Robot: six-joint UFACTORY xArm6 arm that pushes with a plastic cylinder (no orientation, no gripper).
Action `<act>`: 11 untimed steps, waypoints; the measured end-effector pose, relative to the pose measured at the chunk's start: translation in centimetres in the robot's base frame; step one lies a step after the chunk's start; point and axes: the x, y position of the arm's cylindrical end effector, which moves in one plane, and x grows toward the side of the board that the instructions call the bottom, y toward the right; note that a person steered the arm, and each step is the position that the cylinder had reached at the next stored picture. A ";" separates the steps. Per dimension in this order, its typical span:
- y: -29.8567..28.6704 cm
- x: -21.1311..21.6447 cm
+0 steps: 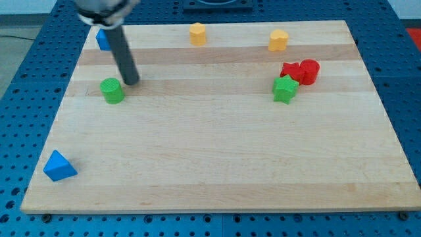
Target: Place the green circle at the left side of the green star
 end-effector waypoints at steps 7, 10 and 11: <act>3.2 3.6; 26.6 5.7; 21.8 6.9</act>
